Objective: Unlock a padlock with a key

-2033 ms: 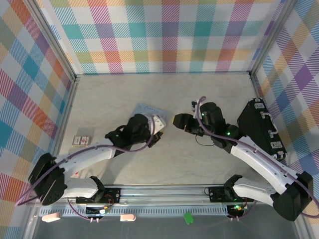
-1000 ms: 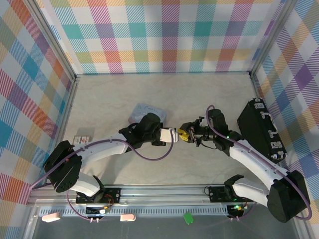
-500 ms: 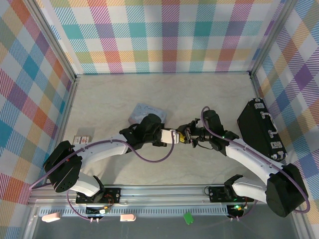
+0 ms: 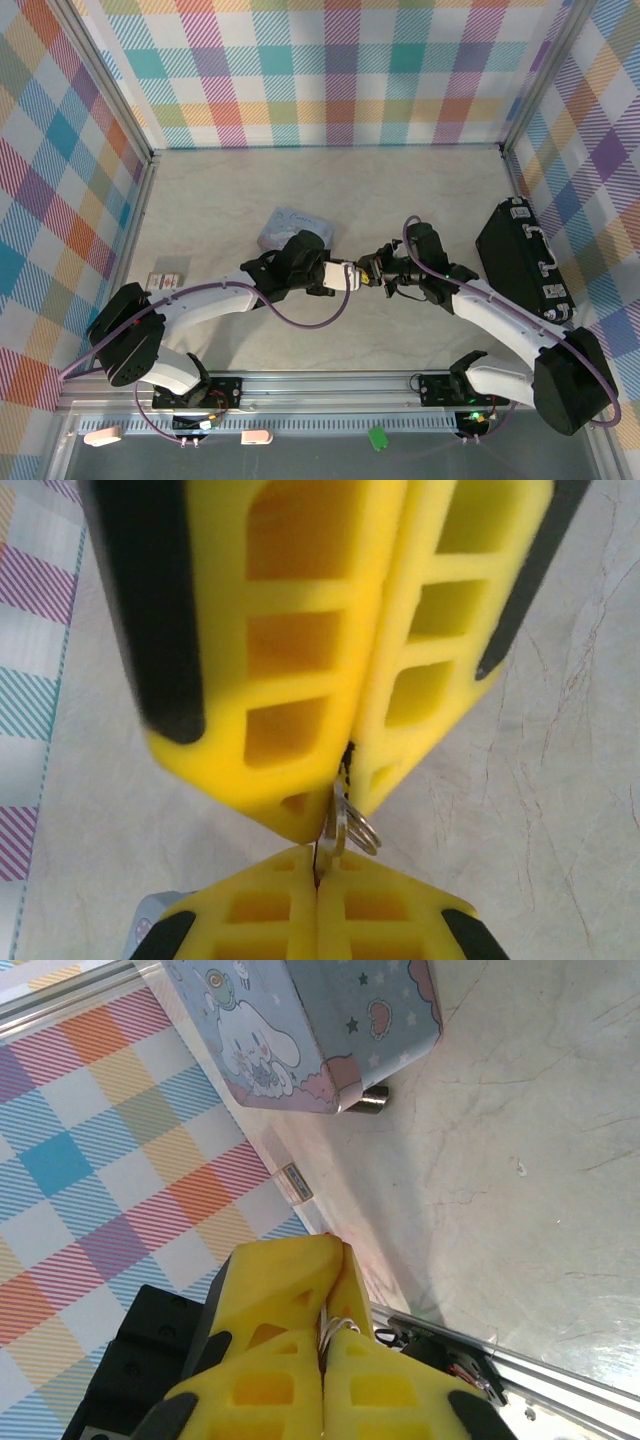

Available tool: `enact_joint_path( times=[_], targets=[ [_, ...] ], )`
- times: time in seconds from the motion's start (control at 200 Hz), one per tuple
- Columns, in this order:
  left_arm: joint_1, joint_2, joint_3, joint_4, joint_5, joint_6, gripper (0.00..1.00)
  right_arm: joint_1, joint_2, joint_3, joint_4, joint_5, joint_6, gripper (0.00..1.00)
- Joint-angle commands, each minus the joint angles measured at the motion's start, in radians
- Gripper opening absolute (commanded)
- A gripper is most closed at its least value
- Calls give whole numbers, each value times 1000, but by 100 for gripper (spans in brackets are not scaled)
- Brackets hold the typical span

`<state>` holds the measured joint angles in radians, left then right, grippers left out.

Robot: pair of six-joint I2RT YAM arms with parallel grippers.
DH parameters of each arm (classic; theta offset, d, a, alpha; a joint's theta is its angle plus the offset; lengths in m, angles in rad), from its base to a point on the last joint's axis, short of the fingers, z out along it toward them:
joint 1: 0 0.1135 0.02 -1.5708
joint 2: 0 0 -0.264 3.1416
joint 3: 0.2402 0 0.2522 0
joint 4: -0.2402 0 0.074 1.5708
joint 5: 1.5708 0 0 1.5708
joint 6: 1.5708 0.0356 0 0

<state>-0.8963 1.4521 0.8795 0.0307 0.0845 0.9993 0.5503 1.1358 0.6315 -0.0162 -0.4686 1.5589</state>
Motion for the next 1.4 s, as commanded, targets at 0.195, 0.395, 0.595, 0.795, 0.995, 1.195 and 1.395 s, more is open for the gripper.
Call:
enact_joint_path(
  times=[0.195, 0.395, 0.595, 0.795, 0.995, 1.195, 1.395],
  targets=[
    [19, -216, -150, 195, 54, -309, 27, -24, -87, -69, 4, 113, -77, 0],
    [125, -421, -212, 184, -1, -855, 30, -34, -131, -92, 41, 160, -232, 0],
    [229, -495, -211, -46, -44, -1219, 29, -31, -122, -145, 180, 143, -296, 0],
    [264, -549, -303, -126, -89, -1319, 42, -24, -113, -156, 200, 153, -331, 0],
    [359, -497, -379, -55, 8, -1393, 51, -14, -80, -152, 223, 150, -336, 0],
    [436, -380, -461, 101, 112, -1436, 56, 0, -73, -150, 225, 162, -343, 0],
    [460, -212, -472, 242, 145, -1444, 56, 8, -49, -138, 227, 155, -339, 0]
  ],
)
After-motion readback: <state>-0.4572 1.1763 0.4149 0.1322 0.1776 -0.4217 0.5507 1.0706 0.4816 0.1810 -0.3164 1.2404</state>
